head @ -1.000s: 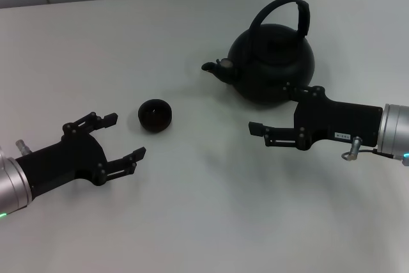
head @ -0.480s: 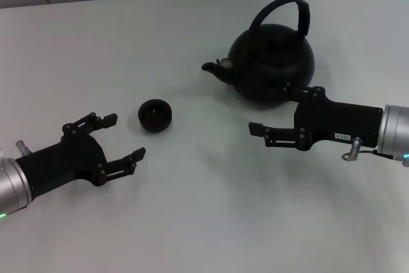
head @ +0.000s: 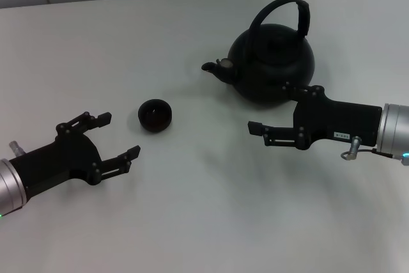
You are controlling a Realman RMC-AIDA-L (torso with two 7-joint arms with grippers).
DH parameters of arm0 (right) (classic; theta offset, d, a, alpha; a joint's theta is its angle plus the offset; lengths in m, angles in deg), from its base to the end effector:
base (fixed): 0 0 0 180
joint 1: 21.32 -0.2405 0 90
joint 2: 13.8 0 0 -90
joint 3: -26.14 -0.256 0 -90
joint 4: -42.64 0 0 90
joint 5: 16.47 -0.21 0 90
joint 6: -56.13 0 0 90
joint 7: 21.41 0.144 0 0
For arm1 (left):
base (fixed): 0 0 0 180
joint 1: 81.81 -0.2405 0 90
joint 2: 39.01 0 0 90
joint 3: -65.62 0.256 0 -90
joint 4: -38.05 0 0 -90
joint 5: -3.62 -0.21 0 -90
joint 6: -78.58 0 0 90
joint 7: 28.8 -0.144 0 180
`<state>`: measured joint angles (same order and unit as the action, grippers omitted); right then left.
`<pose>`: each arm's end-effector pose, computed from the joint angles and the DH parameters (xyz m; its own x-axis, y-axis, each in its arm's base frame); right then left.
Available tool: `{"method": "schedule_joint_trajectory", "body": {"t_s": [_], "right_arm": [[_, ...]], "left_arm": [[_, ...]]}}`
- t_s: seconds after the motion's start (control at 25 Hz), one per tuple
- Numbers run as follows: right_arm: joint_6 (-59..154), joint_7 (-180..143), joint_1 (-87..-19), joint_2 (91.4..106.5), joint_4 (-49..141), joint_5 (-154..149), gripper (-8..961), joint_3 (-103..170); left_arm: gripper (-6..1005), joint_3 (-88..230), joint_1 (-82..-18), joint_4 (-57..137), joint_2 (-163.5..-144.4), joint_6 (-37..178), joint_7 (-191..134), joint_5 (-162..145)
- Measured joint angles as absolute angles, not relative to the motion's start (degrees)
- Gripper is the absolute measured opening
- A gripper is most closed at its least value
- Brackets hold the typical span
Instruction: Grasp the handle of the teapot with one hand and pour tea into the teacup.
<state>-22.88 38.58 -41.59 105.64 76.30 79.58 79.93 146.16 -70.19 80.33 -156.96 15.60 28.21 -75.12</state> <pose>0.2954 0.3002 -0.0240 0.8296 -0.1860 -0.5264 -0.4028 -0.8523 -0.3336 -0.2970 0.2874 -0.0471 0.8950 0.1495 0.4203 0.3402 -0.8381 -0.4264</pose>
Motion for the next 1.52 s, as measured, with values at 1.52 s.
{"method": "schedule_joint_trajectory", "body": {"t_s": [1.52], "right_arm": [[-22.9, 39.0, -41.5, 105.64, 76.5, 79.9, 825, 79.9]], "left_arm": [[857, 146.1, -70.2, 80.4, -156.96, 15.6, 28.3, -75.1]]}}
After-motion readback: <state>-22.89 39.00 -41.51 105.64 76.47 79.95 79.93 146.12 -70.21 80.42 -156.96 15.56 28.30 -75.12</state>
